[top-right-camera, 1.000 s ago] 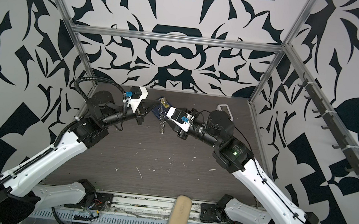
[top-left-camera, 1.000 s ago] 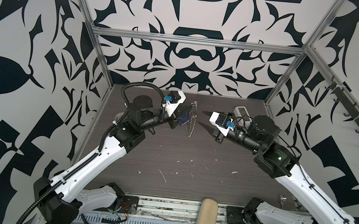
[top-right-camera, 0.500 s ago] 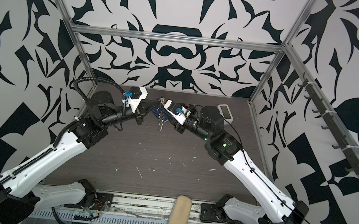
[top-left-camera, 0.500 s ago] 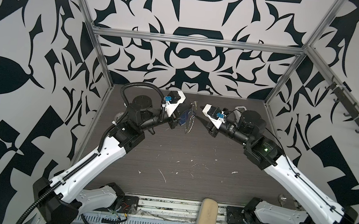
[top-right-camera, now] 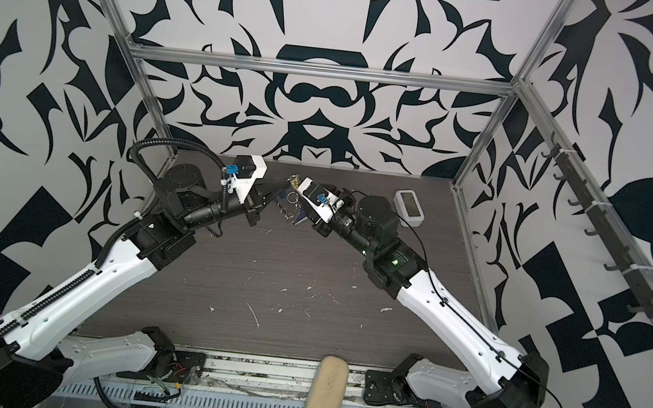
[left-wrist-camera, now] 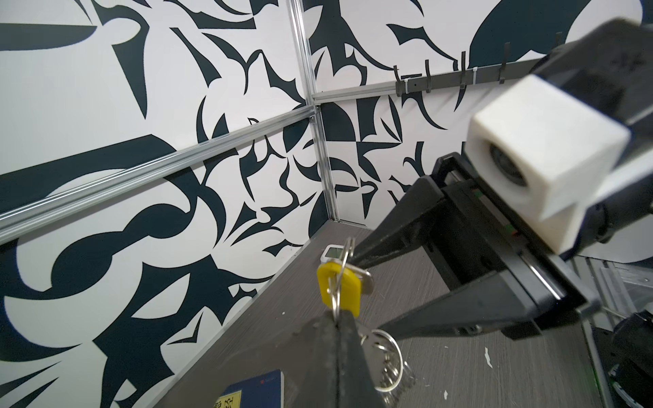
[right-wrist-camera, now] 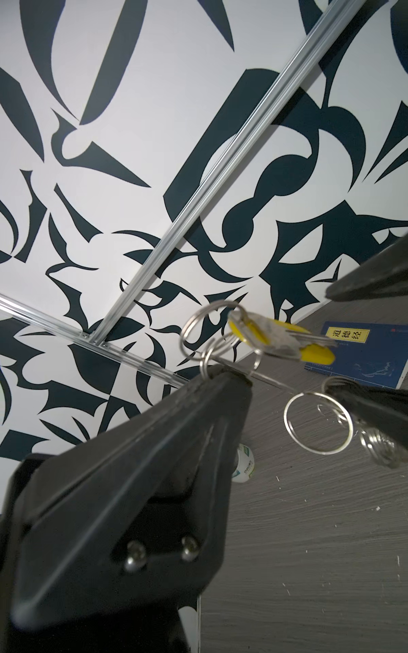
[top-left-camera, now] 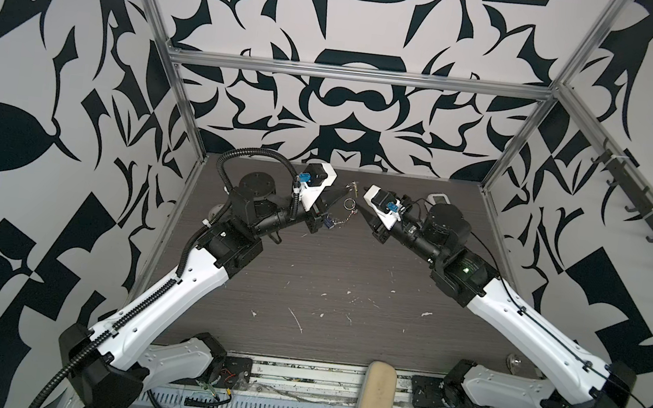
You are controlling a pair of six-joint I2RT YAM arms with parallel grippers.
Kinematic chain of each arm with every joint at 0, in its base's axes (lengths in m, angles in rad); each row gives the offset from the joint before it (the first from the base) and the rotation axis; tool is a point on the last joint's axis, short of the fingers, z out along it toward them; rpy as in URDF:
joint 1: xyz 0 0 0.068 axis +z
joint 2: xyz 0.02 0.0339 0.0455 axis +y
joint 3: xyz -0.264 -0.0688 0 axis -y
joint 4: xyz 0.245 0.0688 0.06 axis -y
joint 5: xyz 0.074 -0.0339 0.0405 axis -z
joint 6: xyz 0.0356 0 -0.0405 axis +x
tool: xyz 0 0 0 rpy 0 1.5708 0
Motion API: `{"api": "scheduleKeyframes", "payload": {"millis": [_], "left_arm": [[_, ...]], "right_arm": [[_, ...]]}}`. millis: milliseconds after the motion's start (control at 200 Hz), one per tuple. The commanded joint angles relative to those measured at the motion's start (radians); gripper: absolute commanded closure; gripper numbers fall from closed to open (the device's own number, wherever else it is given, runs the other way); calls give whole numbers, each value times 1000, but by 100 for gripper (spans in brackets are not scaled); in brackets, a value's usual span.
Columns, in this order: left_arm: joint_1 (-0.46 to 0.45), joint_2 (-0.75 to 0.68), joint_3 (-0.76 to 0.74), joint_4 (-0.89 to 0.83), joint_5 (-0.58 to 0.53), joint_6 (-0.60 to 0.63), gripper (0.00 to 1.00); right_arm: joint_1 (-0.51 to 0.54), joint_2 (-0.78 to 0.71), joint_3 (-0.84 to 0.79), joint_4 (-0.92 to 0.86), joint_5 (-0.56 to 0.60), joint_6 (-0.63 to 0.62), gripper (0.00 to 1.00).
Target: Remove the keys from the keyring
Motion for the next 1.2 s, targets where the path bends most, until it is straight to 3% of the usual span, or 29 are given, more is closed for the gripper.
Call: {"api": "scheduleKeyframes", "payload": {"millis": [0,435,715,975,1195], "left_arm": [[-3,-17,39,44,1,-6,100],[-3,-2,51,46,-2,-5,100],[-3,3,60,51,17,-19,100],[-3,0,63,48,14,-20,100],[-3,6,67,48,14,-25,100]], "right_arm": [[-3,-16,-7,57,26,0,58],[-3,-174,-122,53,66,14,55],[-3,-109,-153,159,156,-1,55],[-3,-46,-144,270,157,36,55],[3,-28,-144,340,154,71,50]]}}
